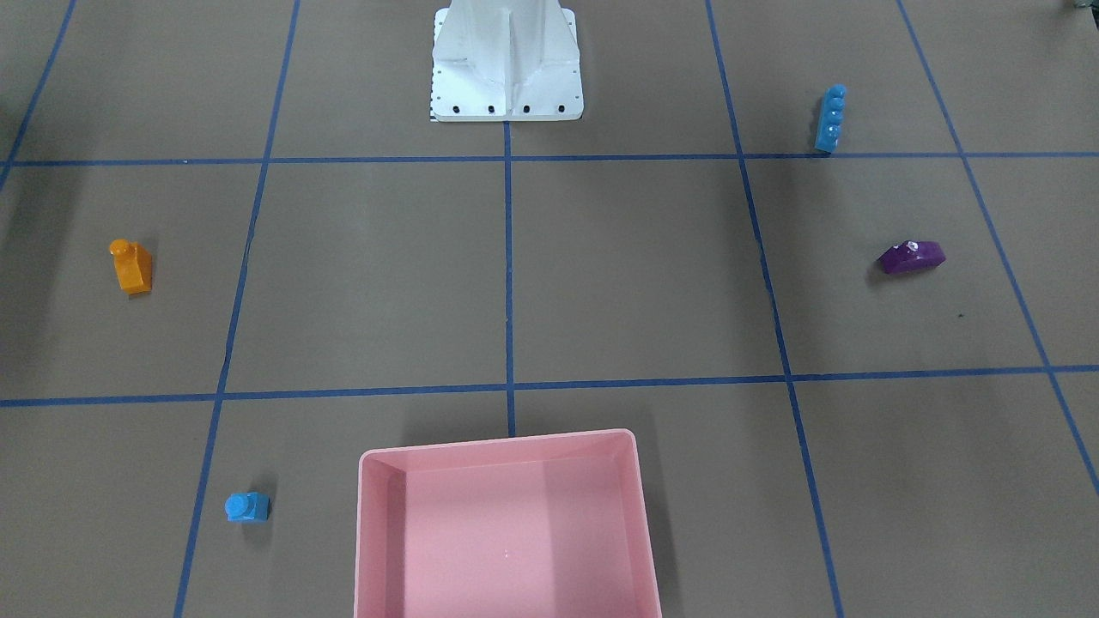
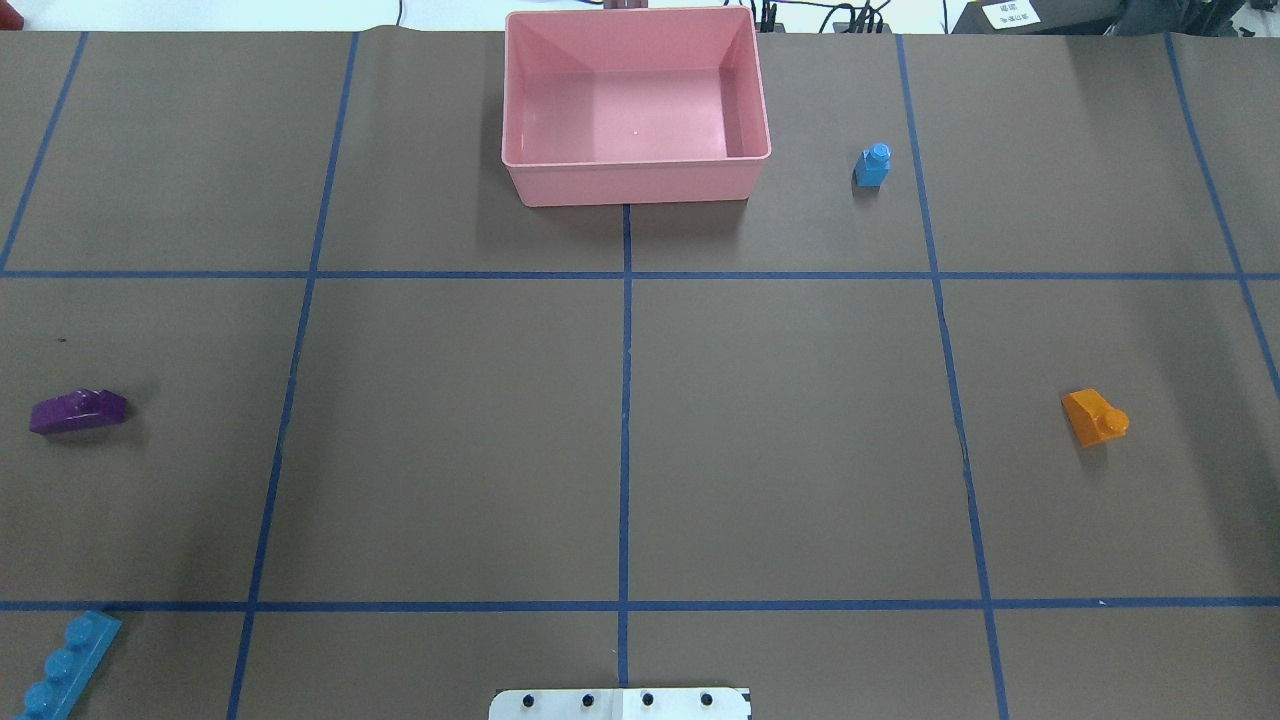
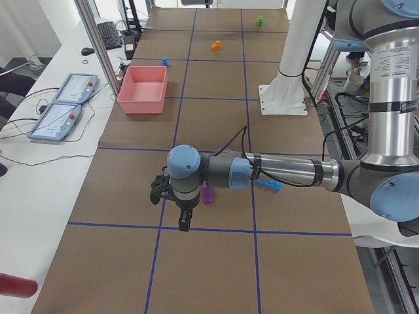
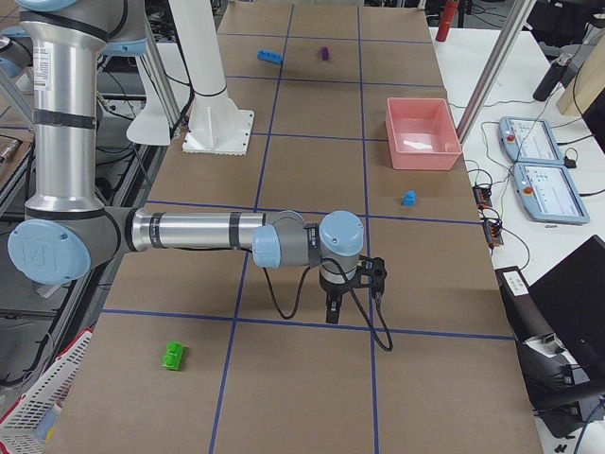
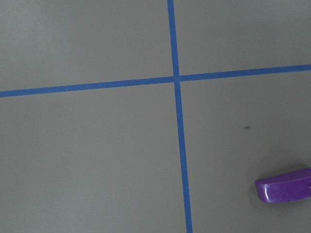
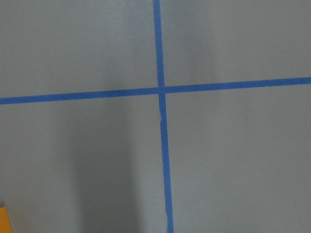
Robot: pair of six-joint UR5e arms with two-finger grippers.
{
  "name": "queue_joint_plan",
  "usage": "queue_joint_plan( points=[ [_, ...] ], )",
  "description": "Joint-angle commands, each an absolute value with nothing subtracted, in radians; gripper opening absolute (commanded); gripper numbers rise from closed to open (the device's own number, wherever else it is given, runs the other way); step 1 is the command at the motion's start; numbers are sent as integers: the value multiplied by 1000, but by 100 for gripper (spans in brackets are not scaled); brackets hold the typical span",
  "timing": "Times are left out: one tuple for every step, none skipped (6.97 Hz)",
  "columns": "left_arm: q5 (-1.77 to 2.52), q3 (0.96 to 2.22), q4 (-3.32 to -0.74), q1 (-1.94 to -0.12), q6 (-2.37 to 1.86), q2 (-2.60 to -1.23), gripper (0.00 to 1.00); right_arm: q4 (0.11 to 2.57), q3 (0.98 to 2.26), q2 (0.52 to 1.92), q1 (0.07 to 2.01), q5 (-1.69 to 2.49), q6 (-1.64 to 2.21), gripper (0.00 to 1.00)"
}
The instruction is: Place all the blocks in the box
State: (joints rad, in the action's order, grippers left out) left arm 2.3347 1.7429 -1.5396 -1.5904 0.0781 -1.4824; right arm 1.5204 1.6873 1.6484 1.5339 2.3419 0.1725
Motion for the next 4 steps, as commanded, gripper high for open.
queue_joint_plan(
  points=[
    [2335, 1743, -1549, -1591, 78, -1480, 100, 1520, 1689, 1646, 1534, 2342, 179, 100],
    [2333, 1741, -1549, -1589, 78, -1483, 100, 1520, 1692, 1643, 1534, 2342, 179, 100],
    [2336, 1753, -1540, -1588, 77, -1494, 100, 1517, 1712, 1623, 1531, 2344, 178, 100],
    [2348, 1770, -1548, -1586, 74, -1505, 100, 1494, 1747, 1618, 1498, 2341, 179, 100]
  ],
)
